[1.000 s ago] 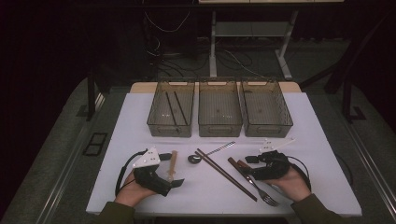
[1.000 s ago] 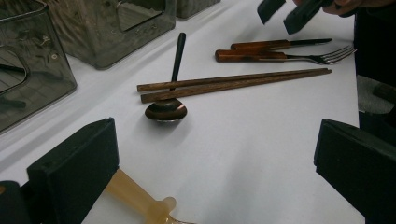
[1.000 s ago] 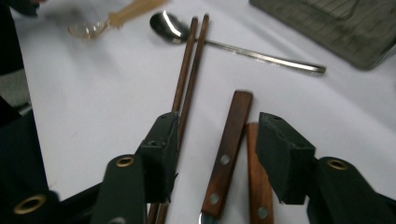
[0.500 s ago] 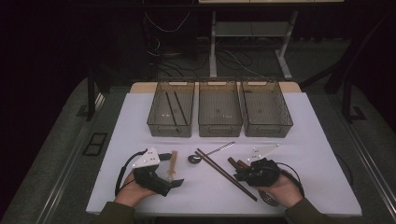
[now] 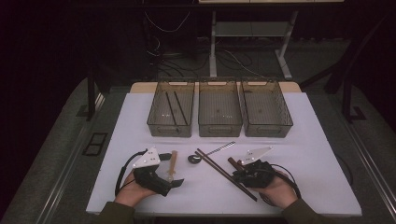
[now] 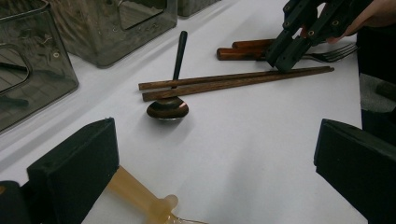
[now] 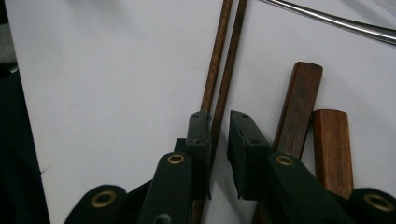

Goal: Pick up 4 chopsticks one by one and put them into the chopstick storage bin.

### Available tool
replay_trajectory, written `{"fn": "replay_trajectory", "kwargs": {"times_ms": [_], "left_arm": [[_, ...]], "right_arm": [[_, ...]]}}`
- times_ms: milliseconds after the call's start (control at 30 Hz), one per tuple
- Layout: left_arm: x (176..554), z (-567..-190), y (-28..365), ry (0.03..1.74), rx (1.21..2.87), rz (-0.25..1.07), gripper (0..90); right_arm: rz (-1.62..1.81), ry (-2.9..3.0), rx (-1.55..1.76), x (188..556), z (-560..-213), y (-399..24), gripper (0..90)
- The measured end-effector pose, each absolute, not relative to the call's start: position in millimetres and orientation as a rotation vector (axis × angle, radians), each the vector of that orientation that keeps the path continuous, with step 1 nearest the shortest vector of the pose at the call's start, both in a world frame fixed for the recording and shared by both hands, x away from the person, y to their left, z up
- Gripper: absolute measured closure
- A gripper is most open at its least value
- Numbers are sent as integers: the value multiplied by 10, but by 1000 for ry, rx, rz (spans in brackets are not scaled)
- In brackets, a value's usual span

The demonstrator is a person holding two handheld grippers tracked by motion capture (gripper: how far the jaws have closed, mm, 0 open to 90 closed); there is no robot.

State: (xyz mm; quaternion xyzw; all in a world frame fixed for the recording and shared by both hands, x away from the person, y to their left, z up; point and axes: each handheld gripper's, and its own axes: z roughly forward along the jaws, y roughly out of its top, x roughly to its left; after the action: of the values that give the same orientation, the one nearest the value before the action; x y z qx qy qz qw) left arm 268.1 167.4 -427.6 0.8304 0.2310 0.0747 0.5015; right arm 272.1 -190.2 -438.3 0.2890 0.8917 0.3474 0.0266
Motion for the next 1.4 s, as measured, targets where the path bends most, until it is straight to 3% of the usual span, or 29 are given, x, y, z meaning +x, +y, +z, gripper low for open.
{"fn": "replay_trajectory", "kwargs": {"times_ms": [1400], "left_arm": [[2682, -4280, 1672, 556, 2026, 189, 0]], "right_arm": [[928, 2684, 891, 2654, -4405, -1802, 858]]}}
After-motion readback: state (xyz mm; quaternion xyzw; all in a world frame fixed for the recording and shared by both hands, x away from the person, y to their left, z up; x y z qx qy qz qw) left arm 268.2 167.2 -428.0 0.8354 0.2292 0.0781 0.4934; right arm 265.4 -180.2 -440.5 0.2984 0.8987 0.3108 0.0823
